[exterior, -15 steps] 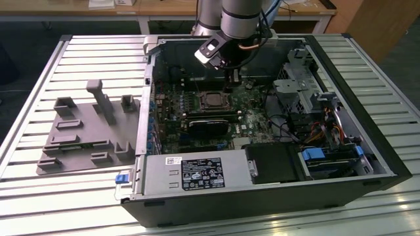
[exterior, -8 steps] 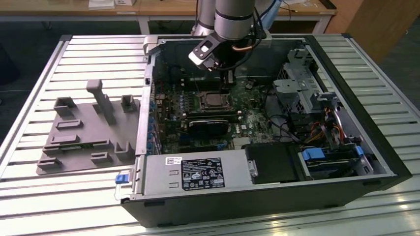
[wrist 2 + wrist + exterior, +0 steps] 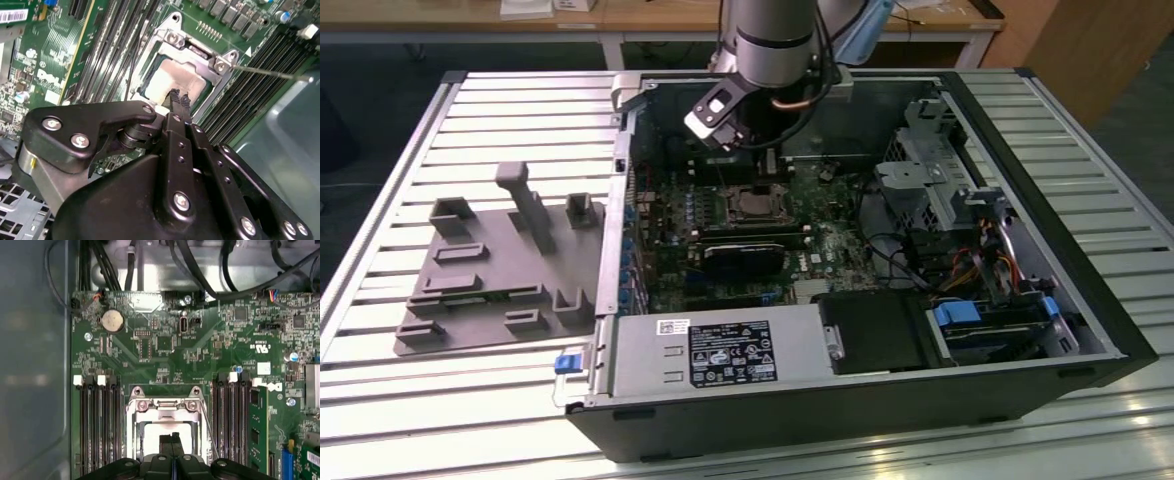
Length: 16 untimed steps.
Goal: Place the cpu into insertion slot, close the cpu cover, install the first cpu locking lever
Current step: 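Place the cpu into insertion slot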
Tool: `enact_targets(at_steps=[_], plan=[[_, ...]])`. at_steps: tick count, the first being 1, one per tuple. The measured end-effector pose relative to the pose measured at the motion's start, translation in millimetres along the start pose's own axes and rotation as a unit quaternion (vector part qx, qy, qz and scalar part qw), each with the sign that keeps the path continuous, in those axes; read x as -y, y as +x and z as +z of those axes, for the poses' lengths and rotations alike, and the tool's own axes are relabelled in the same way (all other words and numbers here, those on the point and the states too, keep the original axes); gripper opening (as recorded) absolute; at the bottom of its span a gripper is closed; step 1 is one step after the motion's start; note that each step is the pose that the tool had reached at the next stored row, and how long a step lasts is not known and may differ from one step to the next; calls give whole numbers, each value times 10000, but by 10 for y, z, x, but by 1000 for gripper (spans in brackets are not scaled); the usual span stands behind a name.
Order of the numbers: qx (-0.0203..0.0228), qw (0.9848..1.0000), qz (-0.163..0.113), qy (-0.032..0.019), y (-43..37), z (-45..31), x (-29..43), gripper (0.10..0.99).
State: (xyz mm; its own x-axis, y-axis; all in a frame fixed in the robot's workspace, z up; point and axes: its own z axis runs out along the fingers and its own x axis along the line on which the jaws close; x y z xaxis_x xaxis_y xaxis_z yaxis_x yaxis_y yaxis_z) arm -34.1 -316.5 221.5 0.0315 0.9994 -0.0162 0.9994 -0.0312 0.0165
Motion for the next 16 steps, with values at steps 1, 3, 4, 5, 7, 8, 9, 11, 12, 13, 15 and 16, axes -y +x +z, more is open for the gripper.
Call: enact_targets(at_steps=[1, 3, 4, 5, 7, 8, 9, 11, 12, 13, 15, 16], plan=[[0, 10000, 0, -1, 0, 7, 12, 102], [0, 10000, 0, -4, -1, 18, 35, 102], [0, 10000, 0, -4, -1, 24, 46, 102], [0, 10000, 0, -5, -1, 29, 56, 102], [2, 10000, 0, -5, -2, 35, 67, 102], [6, 10000, 0, -5, -2, 35, 68, 102], [7, 10000, 0, -5, -2, 35, 68, 102], [8, 10000, 0, -5, -2, 36, 70, 102], [10, 10000, -8, -5, -2, 36, 71, 102], [11, 10000, -45, -6, -2, 36, 71, 102], [14, 9998, -212, -9, -2, 37, 71, 102], [13, 9995, -302, -10, -2, 38, 71, 102]])
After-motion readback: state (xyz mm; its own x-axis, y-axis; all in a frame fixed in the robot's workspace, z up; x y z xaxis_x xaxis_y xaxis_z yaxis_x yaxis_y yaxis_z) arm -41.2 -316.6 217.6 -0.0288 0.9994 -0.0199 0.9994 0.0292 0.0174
